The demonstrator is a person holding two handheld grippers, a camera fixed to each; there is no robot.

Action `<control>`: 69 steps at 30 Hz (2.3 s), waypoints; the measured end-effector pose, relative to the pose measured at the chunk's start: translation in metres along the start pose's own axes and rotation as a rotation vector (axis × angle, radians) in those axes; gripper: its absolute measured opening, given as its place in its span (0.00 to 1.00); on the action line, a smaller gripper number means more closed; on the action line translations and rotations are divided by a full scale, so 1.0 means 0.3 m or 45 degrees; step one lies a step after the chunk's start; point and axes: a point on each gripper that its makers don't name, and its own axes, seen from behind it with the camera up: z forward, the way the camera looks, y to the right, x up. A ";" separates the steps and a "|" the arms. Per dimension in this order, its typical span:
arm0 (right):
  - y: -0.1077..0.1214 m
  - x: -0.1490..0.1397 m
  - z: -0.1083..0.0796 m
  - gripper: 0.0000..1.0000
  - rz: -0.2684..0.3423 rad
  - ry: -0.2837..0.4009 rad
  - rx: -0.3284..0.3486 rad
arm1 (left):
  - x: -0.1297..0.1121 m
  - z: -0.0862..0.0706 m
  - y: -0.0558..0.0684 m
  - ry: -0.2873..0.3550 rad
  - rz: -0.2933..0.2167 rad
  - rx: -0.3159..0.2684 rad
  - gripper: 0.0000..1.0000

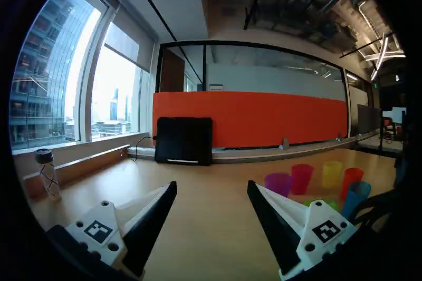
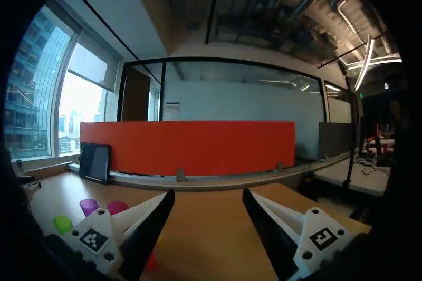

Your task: Pour water

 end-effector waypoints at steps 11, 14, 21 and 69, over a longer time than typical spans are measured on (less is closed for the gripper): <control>0.007 0.005 -0.006 1.00 -0.002 -0.001 -0.007 | -0.039 -0.005 -0.004 -0.031 -0.006 -0.002 0.99; 0.006 0.005 -0.005 0.99 0.000 0.001 -0.006 | -0.039 -0.002 -0.003 -0.030 -0.006 -0.006 0.99; 0.002 0.003 -0.007 0.99 -0.005 0.000 -0.008 | -0.031 -0.006 -0.001 -0.018 0.014 -0.008 0.99; -0.046 -0.120 -0.012 0.99 -0.031 0.077 0.090 | -0.035 -0.014 -0.004 -0.019 0.021 0.000 0.99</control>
